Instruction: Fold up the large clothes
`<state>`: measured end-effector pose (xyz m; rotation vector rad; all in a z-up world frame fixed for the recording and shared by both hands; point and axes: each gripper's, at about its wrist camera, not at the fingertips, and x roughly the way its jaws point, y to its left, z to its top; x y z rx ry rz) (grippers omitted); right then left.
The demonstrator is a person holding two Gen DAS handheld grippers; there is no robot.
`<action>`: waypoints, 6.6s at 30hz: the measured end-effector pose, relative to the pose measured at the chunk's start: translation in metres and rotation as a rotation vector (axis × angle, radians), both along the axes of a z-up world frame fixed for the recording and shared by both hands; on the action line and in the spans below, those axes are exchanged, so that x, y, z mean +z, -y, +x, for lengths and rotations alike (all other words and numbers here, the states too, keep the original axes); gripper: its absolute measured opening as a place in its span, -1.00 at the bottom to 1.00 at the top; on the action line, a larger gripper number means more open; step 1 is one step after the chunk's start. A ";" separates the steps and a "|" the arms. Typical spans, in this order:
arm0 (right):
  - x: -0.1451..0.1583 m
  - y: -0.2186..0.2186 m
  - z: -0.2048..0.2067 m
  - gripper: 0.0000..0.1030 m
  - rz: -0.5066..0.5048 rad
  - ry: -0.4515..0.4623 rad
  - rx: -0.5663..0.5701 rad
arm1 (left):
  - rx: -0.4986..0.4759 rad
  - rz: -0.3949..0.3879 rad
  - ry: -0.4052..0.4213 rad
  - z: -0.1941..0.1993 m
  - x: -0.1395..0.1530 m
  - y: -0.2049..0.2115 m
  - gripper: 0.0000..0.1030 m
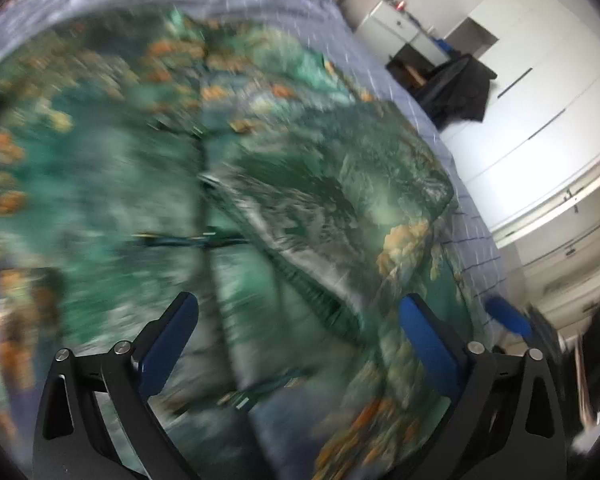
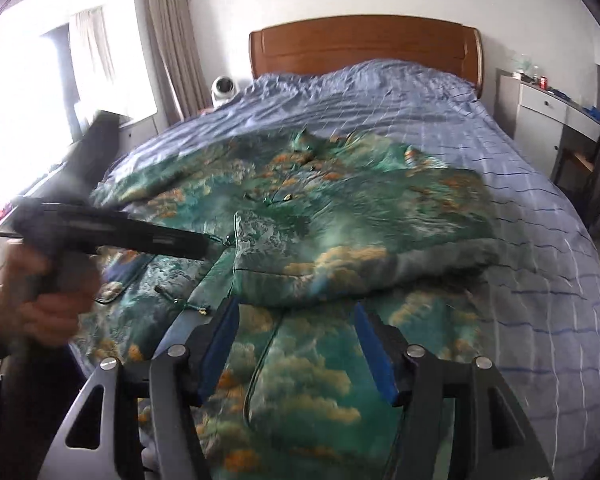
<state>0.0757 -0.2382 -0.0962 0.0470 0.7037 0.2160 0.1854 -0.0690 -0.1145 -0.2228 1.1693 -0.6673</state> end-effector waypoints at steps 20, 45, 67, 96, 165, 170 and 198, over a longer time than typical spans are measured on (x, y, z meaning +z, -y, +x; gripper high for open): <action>0.036 0.080 0.050 0.19 -0.076 0.048 -0.089 | 0.095 0.266 0.225 0.109 0.066 0.024 -0.82; -0.051 0.110 0.262 -0.42 0.060 -0.326 -0.107 | 0.087 0.281 0.149 0.112 -0.003 0.008 -0.63; -0.017 0.059 0.150 0.14 0.020 -0.214 -0.103 | 0.532 0.416 0.130 0.067 0.016 -0.236 0.68; 0.027 -0.021 0.047 0.15 0.038 -0.070 0.005 | 0.189 0.996 0.982 0.093 0.088 -0.080 -0.83; -0.077 -0.079 0.326 -0.30 0.115 -0.273 0.073 | 0.344 0.354 0.142 0.250 -0.015 -0.156 0.33; -0.081 -0.082 0.327 -0.30 0.109 -0.251 0.069 | 0.416 0.392 0.136 0.297 -0.033 -0.154 0.49; -0.023 0.077 0.088 0.50 0.014 -0.306 -0.104 | 0.283 0.400 0.117 -0.028 -0.022 -0.266 0.92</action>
